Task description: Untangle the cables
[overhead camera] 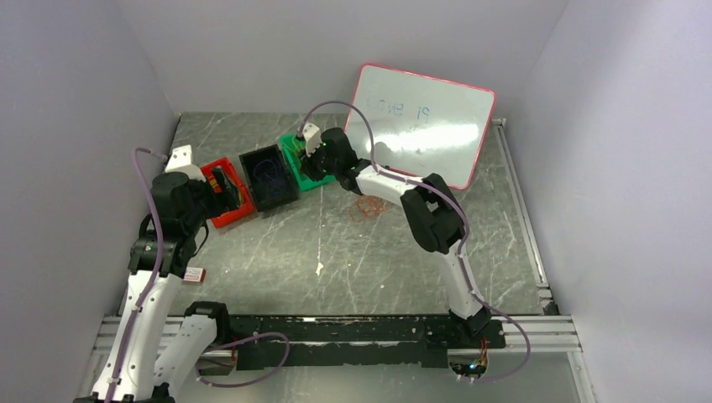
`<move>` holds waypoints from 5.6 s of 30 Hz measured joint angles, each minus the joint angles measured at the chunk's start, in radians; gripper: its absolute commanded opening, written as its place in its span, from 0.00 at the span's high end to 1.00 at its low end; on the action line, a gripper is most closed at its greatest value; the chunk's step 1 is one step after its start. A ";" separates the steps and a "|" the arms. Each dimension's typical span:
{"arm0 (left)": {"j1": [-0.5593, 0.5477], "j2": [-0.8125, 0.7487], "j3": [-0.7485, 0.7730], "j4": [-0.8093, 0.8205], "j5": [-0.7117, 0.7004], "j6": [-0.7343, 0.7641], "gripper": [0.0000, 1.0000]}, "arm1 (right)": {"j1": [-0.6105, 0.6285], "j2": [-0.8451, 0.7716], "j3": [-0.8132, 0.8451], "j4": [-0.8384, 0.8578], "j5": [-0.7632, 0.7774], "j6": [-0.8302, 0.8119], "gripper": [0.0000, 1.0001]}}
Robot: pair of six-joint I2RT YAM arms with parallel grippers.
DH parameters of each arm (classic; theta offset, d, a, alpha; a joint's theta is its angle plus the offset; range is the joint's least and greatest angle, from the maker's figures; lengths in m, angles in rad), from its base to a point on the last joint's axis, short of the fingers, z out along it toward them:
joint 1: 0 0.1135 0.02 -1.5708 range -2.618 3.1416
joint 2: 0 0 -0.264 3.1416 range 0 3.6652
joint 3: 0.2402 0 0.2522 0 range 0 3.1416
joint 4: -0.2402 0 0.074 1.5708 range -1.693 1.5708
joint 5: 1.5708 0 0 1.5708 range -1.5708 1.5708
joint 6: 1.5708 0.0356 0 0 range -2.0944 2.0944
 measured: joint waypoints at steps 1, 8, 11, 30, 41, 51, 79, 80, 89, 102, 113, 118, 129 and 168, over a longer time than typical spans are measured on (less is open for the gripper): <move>0.000 0.001 0.000 -0.001 0.000 0.000 0.16 | 0.000 0.002 0.001 0.002 0.003 0.000 0.72; 0.000 0.000 0.000 -0.003 0.000 0.000 0.16 | 0.005 0.033 0.055 0.016 0.016 0.000 0.72; 0.000 -0.001 0.000 -0.004 0.000 0.000 0.16 | 0.009 0.051 0.080 0.021 0.025 0.000 0.73; 0.000 -0.002 0.000 -0.007 0.000 0.000 0.16 | 0.015 0.101 0.106 0.018 0.042 0.004 0.93; 0.000 -0.002 0.000 -0.009 0.000 0.000 0.16 | 0.015 0.082 0.062 0.071 0.096 0.022 1.00; 0.000 -0.002 -0.001 -0.009 0.000 0.000 0.16 | 0.027 -0.016 0.050 0.073 0.112 0.003 1.00; 0.000 -0.014 -0.006 -0.021 0.000 0.003 0.16 | 0.182 0.223 0.335 -0.072 0.248 0.001 1.00; 0.000 -0.014 -0.006 -0.021 0.000 0.004 0.16 | 0.182 0.228 0.343 -0.078 0.263 0.003 1.00; 0.000 -0.004 -0.006 -0.021 0.000 0.007 0.16 | 0.204 0.261 0.421 -0.147 0.370 0.023 1.00; 0.000 -0.003 -0.009 -0.020 0.000 0.007 0.16 | 0.248 0.306 0.452 -0.188 0.484 -0.014 0.73; 0.000 -0.003 -0.009 -0.020 0.000 0.007 0.16 | 0.250 0.185 0.337 -0.157 0.464 -0.012 0.57; 0.000 -0.003 -0.009 -0.020 0.000 0.006 0.16 | 0.250 0.081 0.276 -0.142 0.453 -0.011 0.52; 0.000 0.006 -0.013 -0.019 0.008 0.006 0.16 | 0.250 -0.015 0.137 -0.143 0.435 -0.012 0.54; 0.000 0.211 -0.029 0.107 0.089 -0.092 0.00 | -0.138 -0.702 -0.579 -0.404 0.418 0.502 0.34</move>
